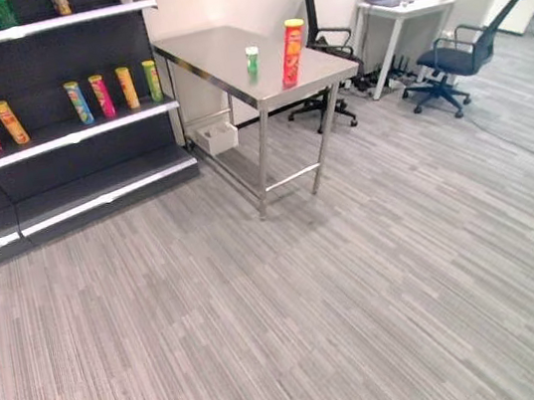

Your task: Put the goods on the table back onto the shelves and tidy them up.

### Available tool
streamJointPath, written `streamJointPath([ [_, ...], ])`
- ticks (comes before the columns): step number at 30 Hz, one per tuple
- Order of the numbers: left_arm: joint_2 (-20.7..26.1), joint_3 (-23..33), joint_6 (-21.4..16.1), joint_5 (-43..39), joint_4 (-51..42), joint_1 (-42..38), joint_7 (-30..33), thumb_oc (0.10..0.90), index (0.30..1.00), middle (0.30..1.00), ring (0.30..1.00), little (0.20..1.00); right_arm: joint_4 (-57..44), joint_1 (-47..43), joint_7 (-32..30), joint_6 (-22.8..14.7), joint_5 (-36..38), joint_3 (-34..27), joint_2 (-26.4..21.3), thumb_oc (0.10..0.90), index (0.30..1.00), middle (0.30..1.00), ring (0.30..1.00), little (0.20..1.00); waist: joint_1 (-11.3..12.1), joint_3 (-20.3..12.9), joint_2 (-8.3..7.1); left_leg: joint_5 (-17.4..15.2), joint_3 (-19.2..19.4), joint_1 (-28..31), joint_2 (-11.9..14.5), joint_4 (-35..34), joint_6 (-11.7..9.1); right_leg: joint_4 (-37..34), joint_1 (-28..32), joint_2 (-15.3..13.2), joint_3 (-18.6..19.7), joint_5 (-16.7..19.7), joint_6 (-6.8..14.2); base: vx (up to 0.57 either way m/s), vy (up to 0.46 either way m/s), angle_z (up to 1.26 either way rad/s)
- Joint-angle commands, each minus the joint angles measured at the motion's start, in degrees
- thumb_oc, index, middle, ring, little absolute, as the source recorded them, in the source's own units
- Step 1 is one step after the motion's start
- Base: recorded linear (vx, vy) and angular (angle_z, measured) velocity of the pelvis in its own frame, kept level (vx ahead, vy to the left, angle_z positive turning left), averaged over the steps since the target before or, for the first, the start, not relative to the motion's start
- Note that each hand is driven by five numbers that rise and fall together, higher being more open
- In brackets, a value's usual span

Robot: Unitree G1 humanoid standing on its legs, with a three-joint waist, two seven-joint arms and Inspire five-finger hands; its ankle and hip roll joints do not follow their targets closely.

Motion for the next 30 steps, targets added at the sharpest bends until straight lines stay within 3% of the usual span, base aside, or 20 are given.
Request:
streamJointPath([
  [1, 0.55, 0.8, -2.57, -0.63, -1.07, -4.88, 0.02, 0.8, 0.9, 0.9, 0.9, 0.9, -0.52, -2.81, -0.87, -1.64, 1.07, 0.73, -2.97, 0.8, 0.9, 0.9, 0.9, 0.9, -0.35, 1.59, -0.24, -3.92, 2.19, 2.46, 3.16, 0.11, -3.61, -2.95, 1.05, -2.57, -0.98, 0.52, 6.16, 0.0, 0.0, 0.0],
  [22, 1.56, -0.26, -2.61, 2.19, -0.43, -5.43, 0.09, 0.8, 0.9, 0.9, 0.9, 0.9, -0.04, -3.44, -0.32, -1.52, 0.52, 1.1, -3.95, 0.8, 0.9, 0.9, 0.9, 0.9, -0.92, 2.21, 0.3, -3.67, 2.08, 2.36, 3.61, 0.24, -3.97, -2.95, 0.64, -2.03, -0.84, 0.38, 5.63, 0.0, -0.011, -0.02],
  [25, 1.84, -0.3, -2.44, 1.79, -0.78, -5.53, 0.16, 0.8, 0.9, 0.9, 0.9, 0.9, -0.69, -3.48, -0.17, -1.44, 0.5, 1.39, -4.14, 0.8, 0.9, 0.9, 0.9, 0.9, -0.71, 3.62, -0.18, -5.5, 1.37, -0.4, 3.82, 6.34, -4.25, -2.92, 0.77, -2.01, -1.02, 0.15, 4.81, 0.04, -0.123, 0.08],
  [26, 1.49, 0.3, -2.33, 0.22, -0.54, -5.48, 0.67, 0.8, 0.9, 0.9, 0.9, 0.9, -1.3, -3.68, -0.4, -1.71, 0.72, 1.85, -4.43, 0.8, 0.9, 0.9, 0.9, 0.9, 0.02, 5.76, -0.92, -6.66, 0.09, -5.57, 3.87, 16.49, -5.24, -2.17, 0.74, -1.52, -1.09, -0.81, 3.41, 0.02, -0.222, 0.25],
  [27, 1.53, 0.4, -2.34, 0.07, -0.8, -5.52, 0.92, 0.8, 0.9, 0.9, 0.9, 0.9, -1.61, -3.7, -0.46, -1.78, 0.67, 1.99, -4.52, 0.8, 0.9, 0.9, 0.9, 0.9, 0.18, 6.28, -1.14, -6.15, -0.72, -7.7, 4.06, 20.28, -5.43, -1.86, 0.69, -1.35, -1.2, -1.05, 2.95, -0.01, -0.284, 0.47],
  [28, 1.66, 0.32, -2.41, -0.58, -1.54, -6.23, 1.91, 0.8, 0.9, 0.9, 0.9, 0.9, -2.58, -3.78, -0.95, -1.95, 0.88, 2.13, -5.04, 0.8, 0.9, 0.9, 0.9, 0.9, 0.71, 8.54, -1.66, -1.39, -2.73, -13.49, 4.46, 29.9, -6.06, -1.11, 1.0, -0.85, -1.37, -1.48, 1.86, 0.0, -0.221, 0.36],
  [29, 1.65, 0.08, -2.56, -1.14, -2.33, -6.95, 2.82, 0.8, 0.9, 0.9, 0.9, 0.9, -3.52, -4.18, -1.49, -2.08, 1.4, 2.12, -5.48, 0.8, 0.9, 0.9, 0.9, 0.9, 0.54, 9.74, -1.94, 0.73, -3.24, -17.98, 4.93, 36.44, -5.95, -0.73, 1.09, -0.26, -2.06, -1.87, 1.11, 0.1, -0.22, 0.34],
  [30, 1.5, 0.41, -2.87, -1.9, -2.16, -7.37, 3.69, 0.8, 0.9, 0.9, 0.9, 0.9, -3.97, -4.24, -2.02, -2.16, 1.6, 2.12, -5.76, 0.8, 0.9, 0.9, 0.9, 0.9, 0.76, 10.03, -2.41, -0.32, -2.42, -20.74, 4.92, 36.0, -5.31, -1.02, 1.85, -0.01, -2.43, -2.69, 1.15, 0.31, -0.108, 0.15],
])
